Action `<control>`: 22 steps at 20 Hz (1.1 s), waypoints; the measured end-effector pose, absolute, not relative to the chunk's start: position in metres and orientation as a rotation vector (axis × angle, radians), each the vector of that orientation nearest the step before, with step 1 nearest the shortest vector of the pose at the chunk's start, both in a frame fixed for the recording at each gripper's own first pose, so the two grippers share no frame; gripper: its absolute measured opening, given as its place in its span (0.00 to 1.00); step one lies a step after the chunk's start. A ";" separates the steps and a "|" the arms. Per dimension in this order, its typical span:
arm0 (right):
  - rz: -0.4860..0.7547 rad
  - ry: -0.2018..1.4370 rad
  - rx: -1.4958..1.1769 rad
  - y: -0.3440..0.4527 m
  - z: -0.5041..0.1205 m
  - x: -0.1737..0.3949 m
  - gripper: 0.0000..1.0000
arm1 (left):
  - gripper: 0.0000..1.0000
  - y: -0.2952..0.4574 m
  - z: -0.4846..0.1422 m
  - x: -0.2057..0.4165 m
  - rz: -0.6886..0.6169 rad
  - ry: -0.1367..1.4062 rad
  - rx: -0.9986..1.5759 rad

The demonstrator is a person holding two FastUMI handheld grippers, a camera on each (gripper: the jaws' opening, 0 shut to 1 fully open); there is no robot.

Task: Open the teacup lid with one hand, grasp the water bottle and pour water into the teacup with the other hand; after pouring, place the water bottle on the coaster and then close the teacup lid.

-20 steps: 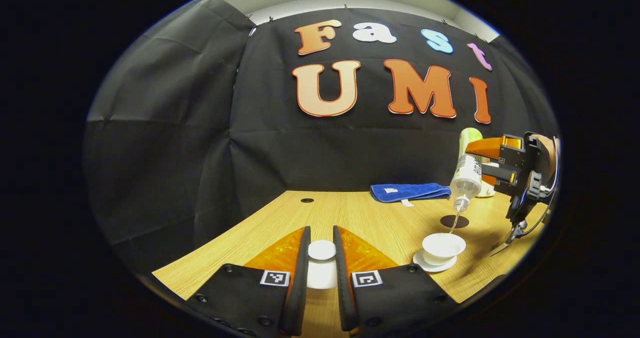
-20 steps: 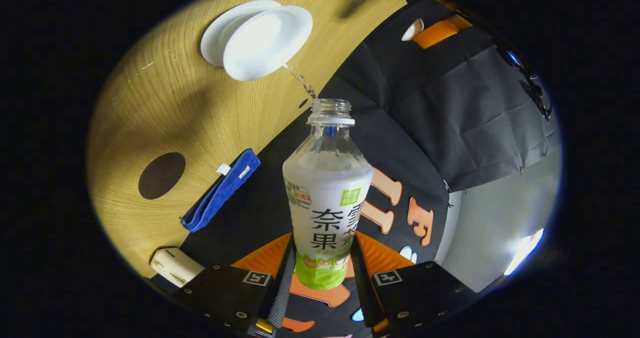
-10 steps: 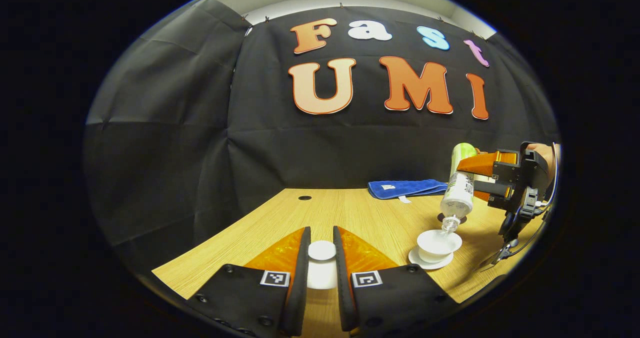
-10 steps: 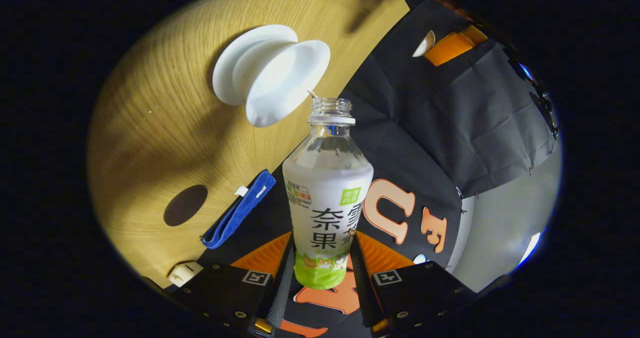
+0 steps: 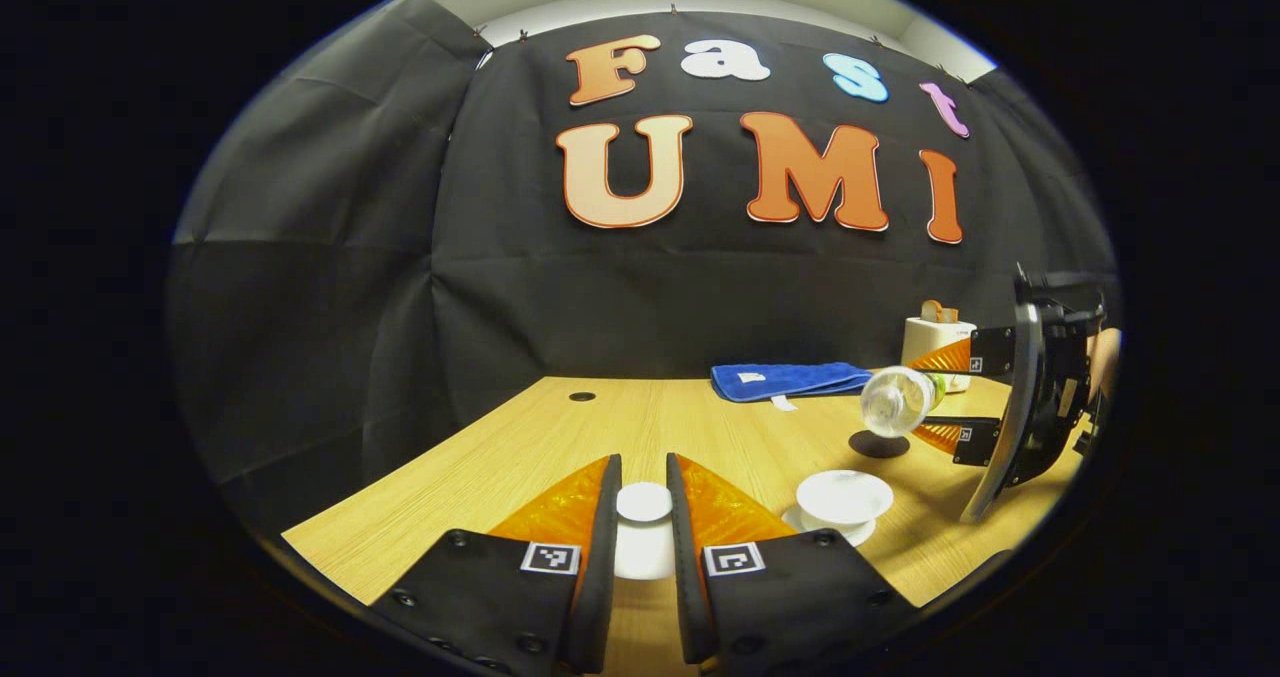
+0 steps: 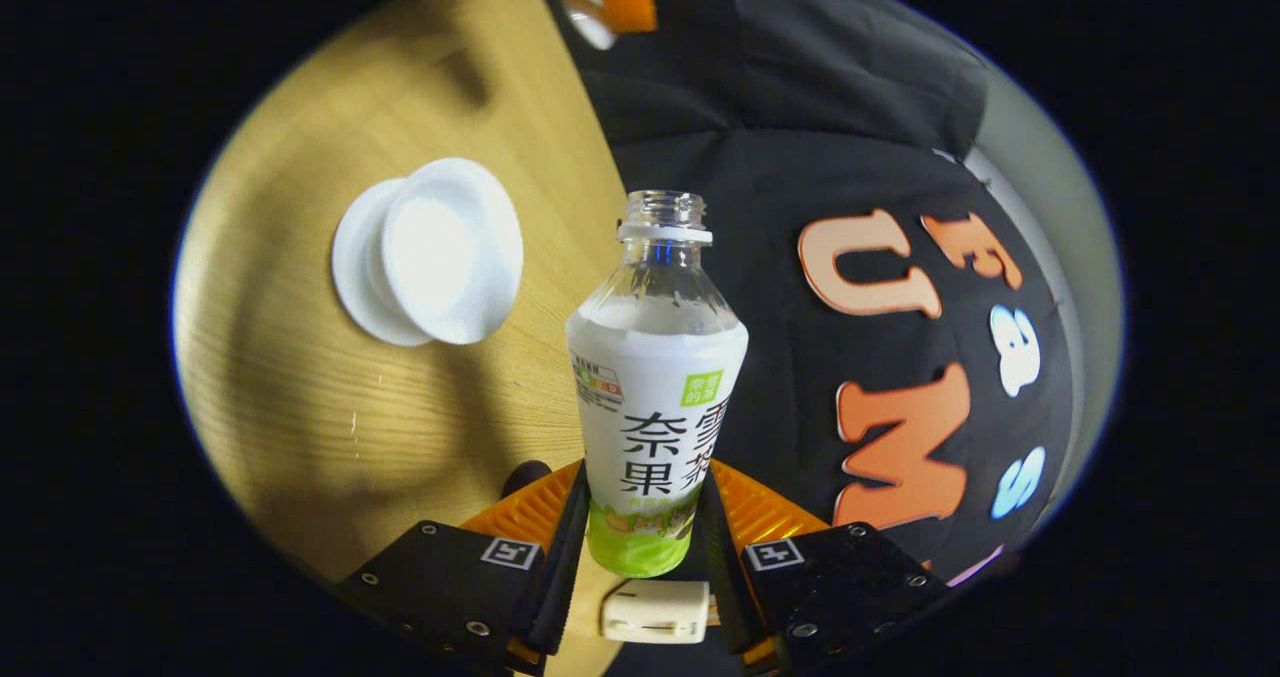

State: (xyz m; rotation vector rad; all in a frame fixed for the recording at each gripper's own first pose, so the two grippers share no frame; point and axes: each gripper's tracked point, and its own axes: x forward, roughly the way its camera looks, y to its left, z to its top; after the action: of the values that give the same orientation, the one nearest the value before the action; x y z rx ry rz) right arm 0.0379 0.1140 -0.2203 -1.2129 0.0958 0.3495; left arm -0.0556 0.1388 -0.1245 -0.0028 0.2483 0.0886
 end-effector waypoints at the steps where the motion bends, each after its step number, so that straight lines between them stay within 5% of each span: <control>1: 0.340 0.114 -1.106 0.108 -0.215 0.039 0.60 | 0.31 0.134 -0.125 -0.054 0.084 0.248 -0.006; 11: 0.195 0.086 -0.535 0.062 -0.155 0.061 0.60 | 0.30 0.092 -0.104 -0.040 0.036 0.205 -0.011; 22: 0.226 0.137 -0.109 0.069 -0.191 0.077 0.60 | 0.30 0.059 -0.106 -0.042 0.020 0.192 -0.065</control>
State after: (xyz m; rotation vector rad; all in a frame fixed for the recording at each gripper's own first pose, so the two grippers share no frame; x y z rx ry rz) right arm 0.0774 0.0687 -0.1907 -0.1088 0.1373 0.2264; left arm -0.0422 0.0589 -0.1064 -0.0646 0.1923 0.0200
